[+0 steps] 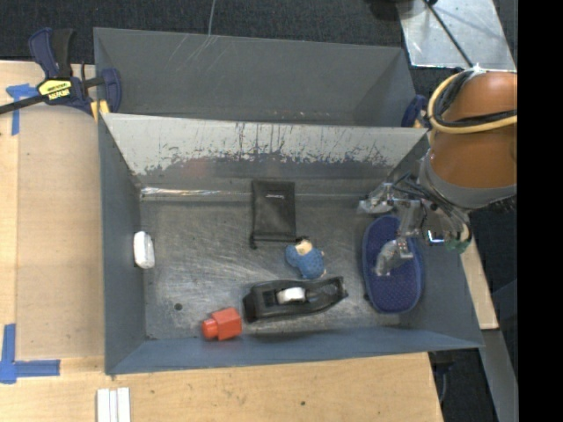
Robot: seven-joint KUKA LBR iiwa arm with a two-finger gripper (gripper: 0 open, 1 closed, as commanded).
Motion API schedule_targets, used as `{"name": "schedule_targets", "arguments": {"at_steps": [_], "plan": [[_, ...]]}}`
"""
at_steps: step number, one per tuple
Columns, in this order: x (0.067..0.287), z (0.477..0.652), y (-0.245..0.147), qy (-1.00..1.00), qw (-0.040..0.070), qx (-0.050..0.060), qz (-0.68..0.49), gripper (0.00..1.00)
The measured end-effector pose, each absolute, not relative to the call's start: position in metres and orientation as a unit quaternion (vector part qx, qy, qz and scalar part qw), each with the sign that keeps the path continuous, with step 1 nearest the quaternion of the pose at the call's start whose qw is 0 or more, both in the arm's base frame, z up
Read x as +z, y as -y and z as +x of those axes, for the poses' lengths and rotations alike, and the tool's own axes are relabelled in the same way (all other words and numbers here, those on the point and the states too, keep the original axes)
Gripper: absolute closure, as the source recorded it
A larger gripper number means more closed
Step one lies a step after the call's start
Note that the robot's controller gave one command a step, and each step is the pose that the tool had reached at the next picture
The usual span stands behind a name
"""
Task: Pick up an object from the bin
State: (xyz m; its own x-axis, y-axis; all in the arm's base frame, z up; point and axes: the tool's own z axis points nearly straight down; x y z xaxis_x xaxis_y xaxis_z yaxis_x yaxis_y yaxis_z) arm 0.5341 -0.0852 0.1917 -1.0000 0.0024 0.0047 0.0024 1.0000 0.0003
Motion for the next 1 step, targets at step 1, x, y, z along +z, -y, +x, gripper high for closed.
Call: {"name": "schedule_targets", "arguments": {"at_steps": [1], "plan": [[0.0779,0.5532,0.1141,0.999,0.000,-0.001,0.032,0.00]]}}
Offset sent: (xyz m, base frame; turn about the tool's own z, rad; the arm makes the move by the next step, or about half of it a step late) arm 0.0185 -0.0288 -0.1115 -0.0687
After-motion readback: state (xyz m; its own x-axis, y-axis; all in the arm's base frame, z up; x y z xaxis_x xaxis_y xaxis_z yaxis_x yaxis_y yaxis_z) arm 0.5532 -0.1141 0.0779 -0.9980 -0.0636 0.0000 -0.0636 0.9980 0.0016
